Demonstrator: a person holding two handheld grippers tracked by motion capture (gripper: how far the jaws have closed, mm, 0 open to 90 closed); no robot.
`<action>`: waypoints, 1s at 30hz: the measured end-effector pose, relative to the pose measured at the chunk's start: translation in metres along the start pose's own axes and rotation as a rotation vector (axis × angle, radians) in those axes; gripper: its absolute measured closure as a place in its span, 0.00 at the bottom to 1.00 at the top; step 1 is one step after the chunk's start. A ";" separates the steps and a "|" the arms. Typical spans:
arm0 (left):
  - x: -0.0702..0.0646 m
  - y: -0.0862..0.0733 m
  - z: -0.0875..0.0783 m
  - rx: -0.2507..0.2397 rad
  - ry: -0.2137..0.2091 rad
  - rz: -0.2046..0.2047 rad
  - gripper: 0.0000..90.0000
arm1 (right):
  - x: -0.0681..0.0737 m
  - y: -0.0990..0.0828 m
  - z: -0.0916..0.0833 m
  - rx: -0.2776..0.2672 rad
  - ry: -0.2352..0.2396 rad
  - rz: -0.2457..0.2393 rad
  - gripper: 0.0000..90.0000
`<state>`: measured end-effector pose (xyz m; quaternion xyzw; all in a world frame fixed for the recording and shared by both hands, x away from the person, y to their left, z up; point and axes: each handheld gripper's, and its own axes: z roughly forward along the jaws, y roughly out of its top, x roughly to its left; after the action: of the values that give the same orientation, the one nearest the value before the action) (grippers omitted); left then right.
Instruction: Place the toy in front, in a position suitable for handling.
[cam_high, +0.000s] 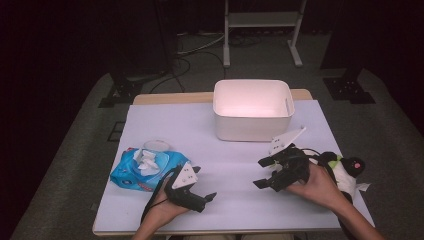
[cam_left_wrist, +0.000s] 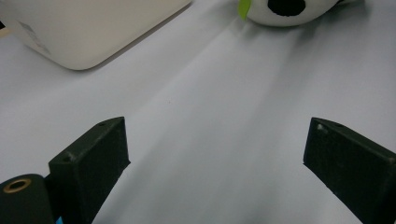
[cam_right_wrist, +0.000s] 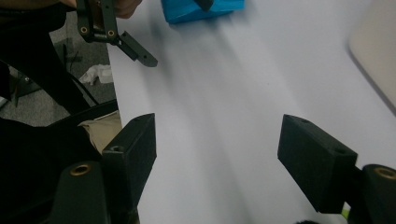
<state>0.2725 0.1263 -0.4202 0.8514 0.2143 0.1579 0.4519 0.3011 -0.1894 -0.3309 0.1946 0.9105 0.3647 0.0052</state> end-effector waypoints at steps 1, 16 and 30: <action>0.000 0.000 0.000 -0.001 0.001 0.000 0.06 | -0.001 0.000 -0.003 0.000 -0.003 0.000 0.30; 0.001 0.000 -0.001 0.003 0.007 0.007 0.06 | -0.008 -0.012 -0.037 0.016 -0.045 0.018 0.30; 0.002 0.000 -0.001 0.008 0.010 0.009 0.06 | -0.013 -0.022 -0.063 0.005 -0.078 0.039 0.30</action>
<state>0.2735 0.1278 -0.4196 0.8532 0.2136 0.1633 0.4469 0.2960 -0.2500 -0.3009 0.2265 0.9065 0.3549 0.0329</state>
